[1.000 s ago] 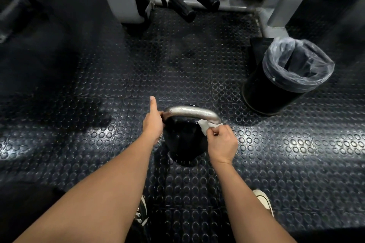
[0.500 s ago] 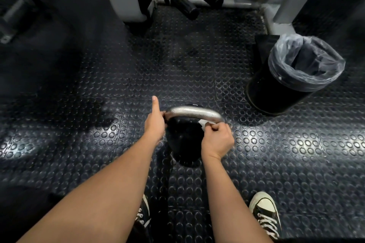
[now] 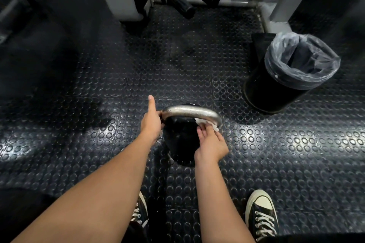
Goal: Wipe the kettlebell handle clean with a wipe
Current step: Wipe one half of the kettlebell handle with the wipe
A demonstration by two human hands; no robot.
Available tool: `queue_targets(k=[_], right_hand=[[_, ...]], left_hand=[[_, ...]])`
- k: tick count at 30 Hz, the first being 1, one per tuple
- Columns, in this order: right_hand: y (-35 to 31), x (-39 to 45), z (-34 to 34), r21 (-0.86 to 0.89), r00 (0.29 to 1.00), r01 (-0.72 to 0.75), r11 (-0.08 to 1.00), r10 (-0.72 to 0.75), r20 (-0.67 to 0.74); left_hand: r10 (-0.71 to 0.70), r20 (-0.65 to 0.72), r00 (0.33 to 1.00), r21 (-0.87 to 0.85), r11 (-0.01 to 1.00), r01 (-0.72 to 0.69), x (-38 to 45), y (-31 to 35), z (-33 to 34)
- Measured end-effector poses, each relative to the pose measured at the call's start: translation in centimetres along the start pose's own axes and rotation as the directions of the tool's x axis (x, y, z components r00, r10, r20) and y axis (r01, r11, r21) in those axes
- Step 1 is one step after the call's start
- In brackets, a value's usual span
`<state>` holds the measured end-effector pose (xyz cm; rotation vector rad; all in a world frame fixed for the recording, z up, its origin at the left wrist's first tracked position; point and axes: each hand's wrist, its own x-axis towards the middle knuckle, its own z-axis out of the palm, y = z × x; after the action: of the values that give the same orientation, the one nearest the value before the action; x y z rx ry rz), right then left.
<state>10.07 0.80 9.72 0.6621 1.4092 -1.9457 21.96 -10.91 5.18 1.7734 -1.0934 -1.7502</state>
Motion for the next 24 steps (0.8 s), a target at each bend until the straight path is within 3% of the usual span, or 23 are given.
queue_targets(k=[3, 8, 24], right_hand=[[-0.7, -0.7, 0.1, 0.271, 0.979, -0.201, 0.941, 0.183, 0.090], [-1.1, -1.2, 0.4, 0.562, 0.906, -0.417, 0.715, 0.279, 0.317], [-2.6, -0.5, -0.1, 0.650, 0.867, -0.497, 0.575, 0.367, 0.338]], left_hand=[[-0.009, -0.005, 1.000, -0.006, 1.000, 0.009, 0.2, -0.2, -0.1], [-0.026, -0.031, 0.999, -0.014, 1.000, 0.026, 0.9, -0.5, -0.2], [-0.003, -0.026, 1.000, -0.025, 1.000, 0.002, -0.1, 0.1, -0.1]])
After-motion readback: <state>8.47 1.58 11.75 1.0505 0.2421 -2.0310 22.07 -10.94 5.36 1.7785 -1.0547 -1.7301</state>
